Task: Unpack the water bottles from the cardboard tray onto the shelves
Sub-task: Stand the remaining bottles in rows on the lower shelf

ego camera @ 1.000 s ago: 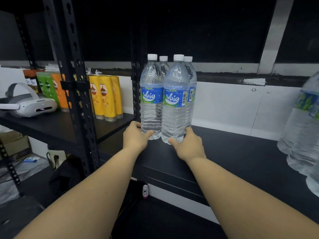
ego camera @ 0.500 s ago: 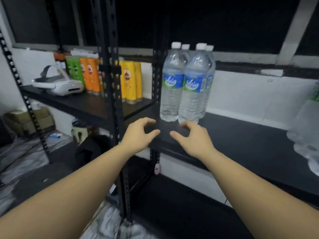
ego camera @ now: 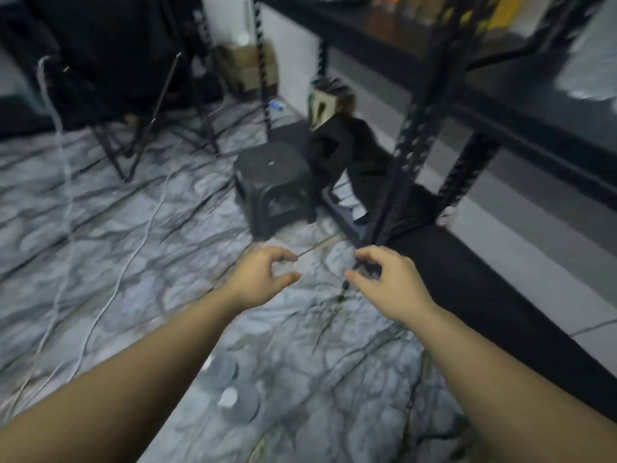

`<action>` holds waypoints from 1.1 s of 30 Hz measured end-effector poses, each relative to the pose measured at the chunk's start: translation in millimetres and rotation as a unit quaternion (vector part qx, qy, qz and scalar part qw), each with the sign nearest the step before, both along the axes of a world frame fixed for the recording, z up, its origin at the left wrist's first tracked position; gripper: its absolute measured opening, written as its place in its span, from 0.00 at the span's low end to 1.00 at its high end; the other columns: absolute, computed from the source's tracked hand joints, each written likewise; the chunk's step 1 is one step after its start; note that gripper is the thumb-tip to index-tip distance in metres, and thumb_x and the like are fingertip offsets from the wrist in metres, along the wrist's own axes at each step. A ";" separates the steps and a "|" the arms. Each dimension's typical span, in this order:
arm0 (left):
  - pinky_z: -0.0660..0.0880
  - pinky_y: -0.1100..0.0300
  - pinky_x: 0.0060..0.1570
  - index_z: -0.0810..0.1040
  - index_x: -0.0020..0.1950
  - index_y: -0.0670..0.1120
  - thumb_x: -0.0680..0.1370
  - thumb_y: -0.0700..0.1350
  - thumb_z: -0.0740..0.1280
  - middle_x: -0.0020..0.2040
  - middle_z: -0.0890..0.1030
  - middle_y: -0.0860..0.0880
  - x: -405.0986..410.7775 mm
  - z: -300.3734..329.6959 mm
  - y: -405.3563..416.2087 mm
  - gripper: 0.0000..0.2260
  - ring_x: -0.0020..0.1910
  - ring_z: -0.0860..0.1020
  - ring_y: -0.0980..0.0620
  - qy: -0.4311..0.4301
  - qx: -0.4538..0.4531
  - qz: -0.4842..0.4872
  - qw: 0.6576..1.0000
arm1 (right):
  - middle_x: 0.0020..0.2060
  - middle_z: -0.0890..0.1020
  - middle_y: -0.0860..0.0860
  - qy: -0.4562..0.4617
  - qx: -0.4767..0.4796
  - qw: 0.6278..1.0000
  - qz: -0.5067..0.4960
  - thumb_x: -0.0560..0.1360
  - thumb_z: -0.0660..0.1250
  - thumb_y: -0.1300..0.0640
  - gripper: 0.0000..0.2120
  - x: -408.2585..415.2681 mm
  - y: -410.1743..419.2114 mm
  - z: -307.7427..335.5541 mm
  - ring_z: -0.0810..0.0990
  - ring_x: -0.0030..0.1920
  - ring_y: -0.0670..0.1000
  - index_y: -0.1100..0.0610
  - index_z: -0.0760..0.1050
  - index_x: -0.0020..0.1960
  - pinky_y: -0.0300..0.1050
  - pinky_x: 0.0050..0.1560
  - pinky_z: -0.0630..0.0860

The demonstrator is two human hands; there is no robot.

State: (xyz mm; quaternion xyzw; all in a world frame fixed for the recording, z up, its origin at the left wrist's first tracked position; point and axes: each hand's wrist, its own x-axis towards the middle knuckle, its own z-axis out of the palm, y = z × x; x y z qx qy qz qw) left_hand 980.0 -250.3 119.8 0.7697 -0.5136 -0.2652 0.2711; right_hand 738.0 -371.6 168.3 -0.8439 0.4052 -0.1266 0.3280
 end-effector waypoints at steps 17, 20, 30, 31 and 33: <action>0.75 0.52 0.50 0.79 0.67 0.47 0.77 0.52 0.75 0.54 0.72 0.49 29.7 -154.2 185.0 0.20 0.50 0.77 0.44 -0.041 0.162 0.141 0.976 | 0.62 0.75 0.54 0.238 0.099 0.908 0.332 0.78 0.72 0.48 0.18 111.5 186.6 -181.7 0.79 0.58 0.59 0.53 0.76 0.64 0.50 0.52 0.77; 0.67 0.55 0.42 0.80 0.59 0.44 0.79 0.52 0.73 0.49 0.71 0.51 26.0 -155.3 183.2 0.14 0.43 0.73 0.47 -0.101 0.157 0.111 0.976 | 0.64 0.74 0.56 0.256 0.004 0.899 0.355 0.83 0.66 0.55 0.15 105.6 197.0 -190.5 0.79 0.58 0.60 0.57 0.73 0.68 0.48 0.45 0.71; 0.77 0.51 0.42 0.80 0.59 0.47 0.80 0.59 0.69 0.54 0.78 0.50 -4.9 -94.2 110.7 0.17 0.47 0.80 0.46 -0.182 0.084 -0.079 0.976 | 0.57 0.76 0.48 0.149 0.059 0.964 0.211 0.81 0.69 0.48 0.13 9.1 137.7 -147.0 0.78 0.52 0.52 0.55 0.76 0.61 0.48 0.49 0.75; 0.77 0.50 0.41 0.80 0.59 0.48 0.80 0.60 0.69 0.53 0.77 0.51 -12.4 -84.9 100.7 0.17 0.46 0.79 0.46 -0.186 0.072 -0.102 0.975 | 0.55 0.76 0.47 0.135 0.057 0.971 0.191 0.81 0.69 0.47 0.13 -2.8 131.9 -136.9 0.77 0.49 0.50 0.55 0.76 0.59 0.47 0.48 0.75; 0.77 0.49 0.41 0.80 0.59 0.48 0.80 0.60 0.68 0.52 0.77 0.51 -29.7 -66.2 80.0 0.17 0.44 0.79 0.47 -0.184 0.038 -0.141 0.972 | 0.52 0.75 0.46 0.112 0.039 0.980 0.161 0.80 0.70 0.47 0.11 -24.4 120.2 -116.7 0.74 0.45 0.47 0.54 0.76 0.55 0.46 0.46 0.74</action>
